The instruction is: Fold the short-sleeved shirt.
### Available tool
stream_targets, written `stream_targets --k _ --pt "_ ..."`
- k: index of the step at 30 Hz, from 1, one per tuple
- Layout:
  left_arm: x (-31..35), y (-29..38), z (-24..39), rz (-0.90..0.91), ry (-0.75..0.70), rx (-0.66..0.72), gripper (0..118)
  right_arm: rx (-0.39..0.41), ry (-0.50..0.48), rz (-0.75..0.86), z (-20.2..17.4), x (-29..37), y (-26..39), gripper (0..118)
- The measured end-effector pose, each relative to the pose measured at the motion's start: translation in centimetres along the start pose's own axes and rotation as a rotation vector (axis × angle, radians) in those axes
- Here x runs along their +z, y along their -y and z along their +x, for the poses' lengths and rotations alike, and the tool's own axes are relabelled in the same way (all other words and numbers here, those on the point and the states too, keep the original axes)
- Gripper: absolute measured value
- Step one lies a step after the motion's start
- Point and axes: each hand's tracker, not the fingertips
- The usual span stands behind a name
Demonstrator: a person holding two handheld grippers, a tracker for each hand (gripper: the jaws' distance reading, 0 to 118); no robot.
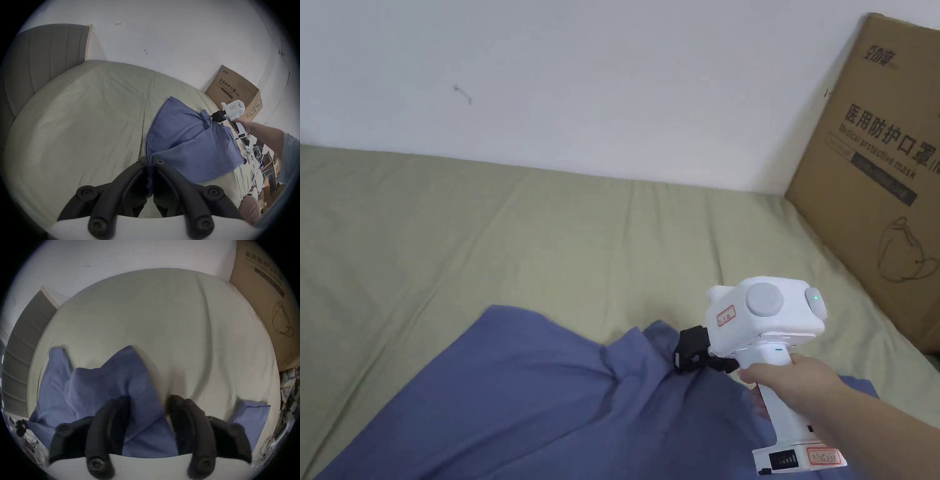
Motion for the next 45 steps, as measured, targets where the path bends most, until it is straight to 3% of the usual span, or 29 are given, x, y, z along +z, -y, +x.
stream_targets --k 1,3,4,8,15,21,28,38,45 --pt "0.0 0.0 0.1 -0.001 0.003 0.002 4 -0.004 -0.032 -0.007 0.0 0.5 0.1 46" --pt "0.2 0.1 0.0 -0.005 -0.008 -0.008 5 0.015 -0.052 -0.003 -0.1 1.7 0.7 7" --pt "0.3 0.1 0.2 -0.008 -0.016 -0.011 5 0.031 -0.041 0.012 -0.2 2.6 1.1 5" --pt "1.5 -0.1 0.2 0.006 -0.007 0.004 5 0.061 -0.051 0.137 -0.5 7.7 2.5 4" --pt "5.3 -3.5 2.1 0.094 0.02 -0.016 4 -0.034 -0.059 0.333 1.1 20.9 6.7 4" --pt "8.2 -10.3 4.6 0.15 0.031 -0.089 4 -0.074 -0.057 0.478 2.4 33.0 10.2 4" --pt "10.5 -19.7 8.7 0.198 0.044 -0.132 4 -0.115 0.019 0.613 2.6 43.9 10.1 4" --pt "13.0 -29.6 13.5 0.281 0.013 -0.227 4 -0.131 0.107 0.742 2.1 52.1 5.7 4" --pt "14.0 -35.1 14.9 0.34 -0.043 -0.267 4 -0.071 0.158 0.812 0.2 54.8 0.5 4"
